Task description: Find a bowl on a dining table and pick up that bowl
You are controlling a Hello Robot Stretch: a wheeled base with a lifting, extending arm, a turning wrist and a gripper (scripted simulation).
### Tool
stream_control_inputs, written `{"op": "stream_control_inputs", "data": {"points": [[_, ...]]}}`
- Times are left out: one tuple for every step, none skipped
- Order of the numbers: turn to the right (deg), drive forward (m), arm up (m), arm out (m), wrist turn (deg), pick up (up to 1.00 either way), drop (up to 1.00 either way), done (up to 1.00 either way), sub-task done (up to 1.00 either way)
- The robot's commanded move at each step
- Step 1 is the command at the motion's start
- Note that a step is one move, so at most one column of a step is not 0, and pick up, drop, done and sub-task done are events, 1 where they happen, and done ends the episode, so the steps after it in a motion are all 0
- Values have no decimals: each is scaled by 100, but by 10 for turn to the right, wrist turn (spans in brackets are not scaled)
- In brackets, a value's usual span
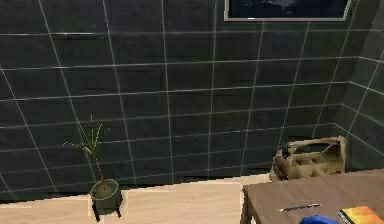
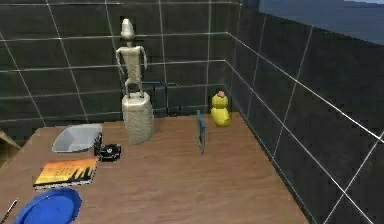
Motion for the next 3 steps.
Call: {"op": "stream_control_inputs", "data": {"points": [[-270,0,0,0,0,0,0,0,0],[420,0,0,0,0,0,0,0,0],[30,0,0,0,0,0,0,0,0]]}}
